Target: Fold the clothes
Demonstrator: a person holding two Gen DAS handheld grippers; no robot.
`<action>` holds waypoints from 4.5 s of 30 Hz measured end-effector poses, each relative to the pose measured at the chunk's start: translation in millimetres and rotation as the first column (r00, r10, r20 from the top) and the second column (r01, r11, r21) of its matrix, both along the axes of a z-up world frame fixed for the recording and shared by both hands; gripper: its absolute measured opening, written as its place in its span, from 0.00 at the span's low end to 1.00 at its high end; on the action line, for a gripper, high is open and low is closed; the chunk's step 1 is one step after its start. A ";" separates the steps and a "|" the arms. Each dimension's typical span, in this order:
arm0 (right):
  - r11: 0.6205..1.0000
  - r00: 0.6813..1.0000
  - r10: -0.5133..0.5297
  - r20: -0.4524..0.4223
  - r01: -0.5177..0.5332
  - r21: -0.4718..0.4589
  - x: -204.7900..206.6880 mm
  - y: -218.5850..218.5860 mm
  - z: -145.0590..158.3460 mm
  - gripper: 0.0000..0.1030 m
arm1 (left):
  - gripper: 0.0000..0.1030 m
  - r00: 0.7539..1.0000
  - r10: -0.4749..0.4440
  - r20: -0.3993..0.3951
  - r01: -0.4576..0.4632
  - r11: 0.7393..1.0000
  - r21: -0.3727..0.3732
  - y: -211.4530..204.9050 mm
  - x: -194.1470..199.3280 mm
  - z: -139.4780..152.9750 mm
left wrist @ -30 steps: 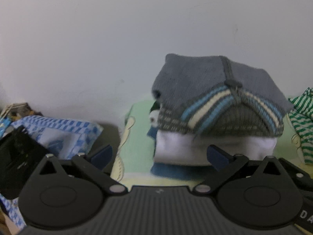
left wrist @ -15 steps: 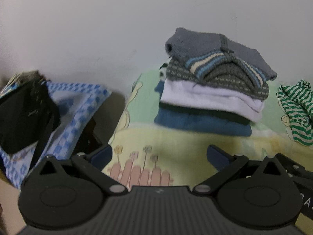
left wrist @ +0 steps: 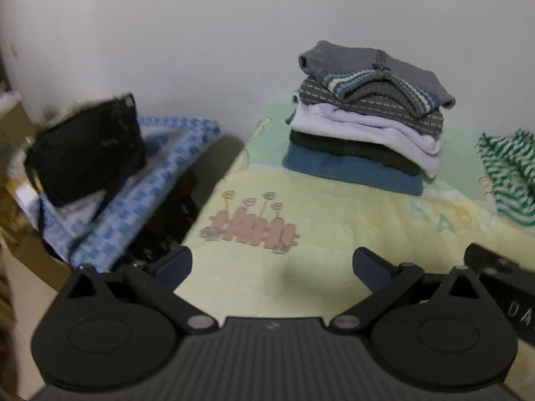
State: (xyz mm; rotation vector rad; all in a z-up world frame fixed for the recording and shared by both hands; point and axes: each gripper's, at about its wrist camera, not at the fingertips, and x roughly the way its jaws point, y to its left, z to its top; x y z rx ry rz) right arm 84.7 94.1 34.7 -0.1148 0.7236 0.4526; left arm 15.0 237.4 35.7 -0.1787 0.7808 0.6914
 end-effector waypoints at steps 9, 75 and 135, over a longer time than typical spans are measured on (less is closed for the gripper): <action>0.998 0.998 -0.037 -0.054 0.039 0.047 15.5 4.0 -1.9 0.87 | 0.99 0.997 -0.056 -0.048 0.055 0.998 -0.038 9.7 9.4 -1.3; 0.999 1.000 -0.015 0.016 0.016 -0.042 -16.5 -12.0 5.6 0.87 | 0.99 0.990 -0.105 -0.090 0.090 0.983 -0.159 0.5 -7.2 -18.8; 0.997 0.997 -0.060 -0.042 0.058 -0.054 -11.0 -12.5 -6.1 0.86 | 0.99 0.983 -0.183 -0.015 0.179 0.976 -0.126 -3.0 -2.1 -23.9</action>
